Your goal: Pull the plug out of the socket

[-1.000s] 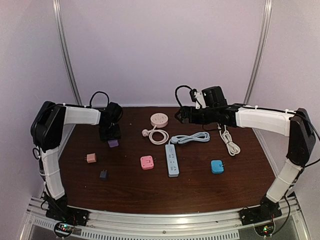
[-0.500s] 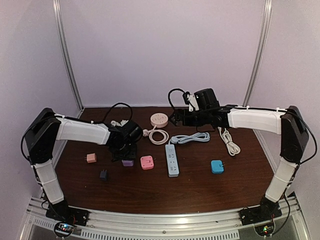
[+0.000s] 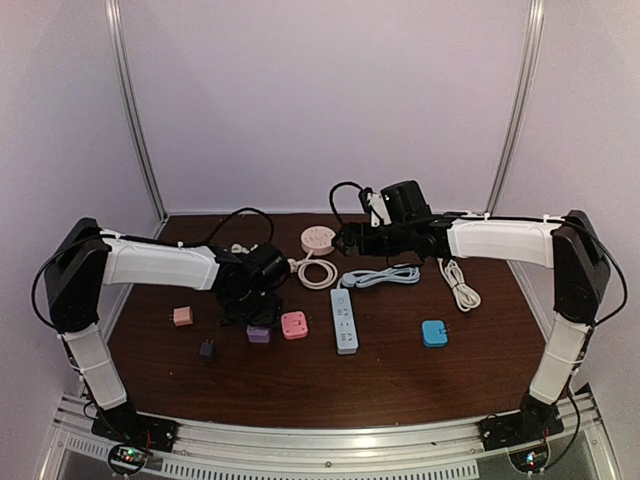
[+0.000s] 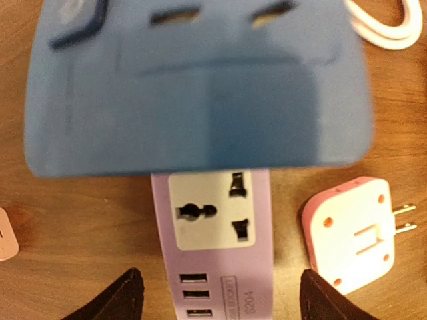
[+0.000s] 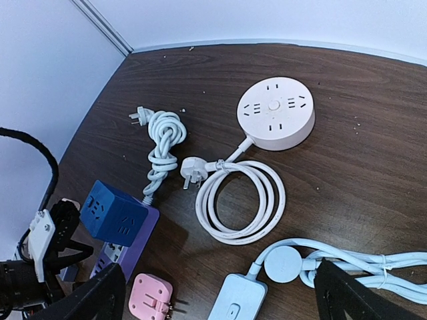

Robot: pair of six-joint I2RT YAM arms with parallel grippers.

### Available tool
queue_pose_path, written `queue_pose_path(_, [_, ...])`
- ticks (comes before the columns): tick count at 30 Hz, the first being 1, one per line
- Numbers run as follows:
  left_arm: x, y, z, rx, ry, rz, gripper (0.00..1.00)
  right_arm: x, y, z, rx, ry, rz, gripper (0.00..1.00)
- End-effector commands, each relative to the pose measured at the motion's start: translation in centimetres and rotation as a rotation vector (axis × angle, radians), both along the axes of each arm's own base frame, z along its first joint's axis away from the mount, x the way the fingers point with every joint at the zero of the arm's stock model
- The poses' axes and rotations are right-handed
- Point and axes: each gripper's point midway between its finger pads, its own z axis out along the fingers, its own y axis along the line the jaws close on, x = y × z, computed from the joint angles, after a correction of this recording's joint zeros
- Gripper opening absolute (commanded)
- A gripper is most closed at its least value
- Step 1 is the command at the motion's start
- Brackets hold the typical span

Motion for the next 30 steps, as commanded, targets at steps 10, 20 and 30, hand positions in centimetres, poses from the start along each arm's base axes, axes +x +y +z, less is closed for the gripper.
queue_pose_path(10, [3.0,-0.6,8.4,-0.094,-0.123,-0.054,0.86,0.1,0.1,1.3,0.028,-0.025,-0.012,1.00])
queue_pose_path(20, [6.7,-0.6,9.6,-0.164,-0.094,-0.100,0.86,-0.5,-0.4,1.0,0.032,-0.012,-0.020,1.00])
queue_pose_path(30, [8.7,-1.1,6.4,-0.092,-0.021,-0.148,0.89,-0.9,-0.4,0.8,0.042,0.000,-0.019,1.00])
